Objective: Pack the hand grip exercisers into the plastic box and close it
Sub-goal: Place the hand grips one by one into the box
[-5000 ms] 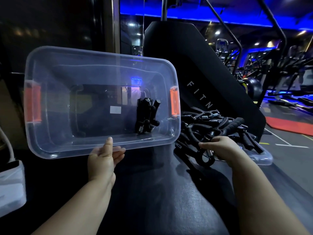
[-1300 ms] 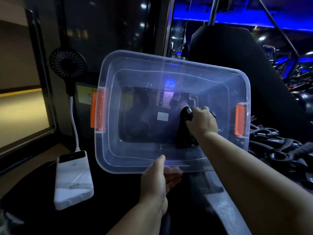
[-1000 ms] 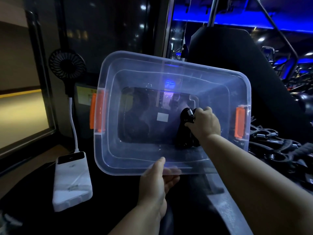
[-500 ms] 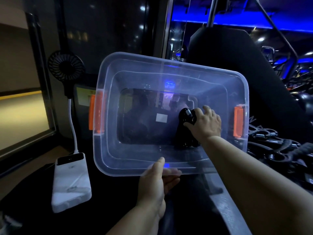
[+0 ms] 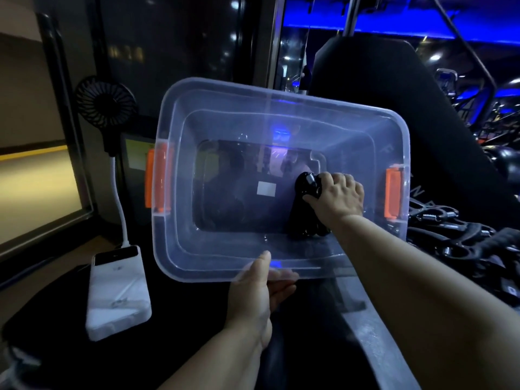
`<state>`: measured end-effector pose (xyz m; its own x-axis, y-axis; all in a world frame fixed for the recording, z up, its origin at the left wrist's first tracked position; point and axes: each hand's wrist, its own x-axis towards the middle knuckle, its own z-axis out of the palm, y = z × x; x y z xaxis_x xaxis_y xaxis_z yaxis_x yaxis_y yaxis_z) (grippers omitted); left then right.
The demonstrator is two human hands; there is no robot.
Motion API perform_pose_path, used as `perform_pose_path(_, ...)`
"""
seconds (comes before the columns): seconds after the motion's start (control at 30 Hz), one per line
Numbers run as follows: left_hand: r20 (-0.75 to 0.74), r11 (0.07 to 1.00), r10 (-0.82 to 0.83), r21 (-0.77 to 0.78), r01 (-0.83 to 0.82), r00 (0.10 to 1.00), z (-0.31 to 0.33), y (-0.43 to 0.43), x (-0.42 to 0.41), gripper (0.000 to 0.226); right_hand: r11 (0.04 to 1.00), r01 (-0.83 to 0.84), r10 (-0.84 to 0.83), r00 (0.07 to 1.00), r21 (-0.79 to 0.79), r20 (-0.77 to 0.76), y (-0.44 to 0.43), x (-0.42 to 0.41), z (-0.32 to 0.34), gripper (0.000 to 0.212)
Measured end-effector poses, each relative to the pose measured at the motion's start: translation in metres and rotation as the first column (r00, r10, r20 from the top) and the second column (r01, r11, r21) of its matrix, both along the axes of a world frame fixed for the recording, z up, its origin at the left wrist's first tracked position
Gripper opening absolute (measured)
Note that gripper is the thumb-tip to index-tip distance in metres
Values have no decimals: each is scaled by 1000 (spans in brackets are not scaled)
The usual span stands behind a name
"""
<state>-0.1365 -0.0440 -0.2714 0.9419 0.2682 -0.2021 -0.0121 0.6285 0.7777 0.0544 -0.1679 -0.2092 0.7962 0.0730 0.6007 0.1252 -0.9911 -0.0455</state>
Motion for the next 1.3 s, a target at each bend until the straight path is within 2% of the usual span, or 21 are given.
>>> perform_pose_path(0.3, 32, 999, 2, 38, -3, 999, -3, -1, 0, 25, 1000, 11, -12, 996, -9, -87, 0, -16, 11, 67)
perform_pose_path(0.47, 49, 998, 16, 56, -18, 999, -1, -3, -2, 24, 998, -64, 64, 998, 5, -28, -11, -40, 22, 67)
perform_pose_path(0.53, 50, 999, 33, 41, -35, 998, -1, -4, -2, 22, 992, -119, 118, 992, 46, 35, -21, -54, 23, 62)
perform_pose_path(0.6, 56, 998, 48, 38, -50, 997, -2, -5, -2, 19, 981, -182, 169, 970, 63, 173, -38, -67, 21, 60)
perform_pose_path(0.7, 66, 996, 68, 46, -71, 995, -4, -5, 0, 15, 949, -312, 269, 879, 47, 393, -74, -84, 12, 49)
perform_pose_path(0.77, 71, 995, 81, 53, -85, 994, -5, -5, 1, 15, 930, -360, 292, 850, 79, 438, -102, -94, 4, 41)
perform_pose_path(0.83, 72, 993, 94, 59, -98, 993, -6, -5, 1, 16, 931, -327, 245, 890, 163, 386, -127, -98, -6, 44)
perform_pose_path(1.0, 71, 990, 111, 79, -117, 991, -7, -8, 1, 15, 930, -97, 41, 986, 355, 161, -177, -94, -36, 56)
perform_pose_path(1.17, 68, 983, 134, 113, -142, 989, -11, -7, 4, 23, 876, 87, -122, 991, 475, 45, -203, -94, -66, 39)
perform_pose_path(1.3, 82, 983, 137, 113, -146, 987, -15, -5, 7, 32, 809, 230, -211, 973, 540, -97, -214, -94, -73, 45)
